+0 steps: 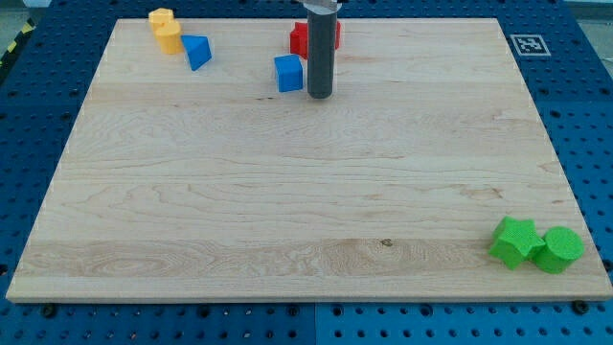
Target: Move the blue cube closer to the blue triangle
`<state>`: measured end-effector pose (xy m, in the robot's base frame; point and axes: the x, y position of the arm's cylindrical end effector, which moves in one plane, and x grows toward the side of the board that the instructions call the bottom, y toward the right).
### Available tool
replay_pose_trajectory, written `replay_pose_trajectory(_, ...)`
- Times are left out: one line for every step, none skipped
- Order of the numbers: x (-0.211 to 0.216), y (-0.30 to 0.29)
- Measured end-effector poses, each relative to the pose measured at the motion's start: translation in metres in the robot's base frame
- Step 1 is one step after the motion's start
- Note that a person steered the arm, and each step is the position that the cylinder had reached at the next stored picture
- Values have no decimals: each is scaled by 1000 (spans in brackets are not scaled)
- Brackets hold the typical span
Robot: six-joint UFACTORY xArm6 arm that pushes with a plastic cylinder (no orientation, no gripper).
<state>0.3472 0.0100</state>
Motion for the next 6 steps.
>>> replay_pose_trajectory(-17,-42)
replay_pose_trajectory(-27,-67)
replay_pose_trajectory(-15,-32)
replay_pose_trajectory(-41,-31)
replay_pose_trajectory(-53,-68)
replay_pose_trajectory(-54,-103)
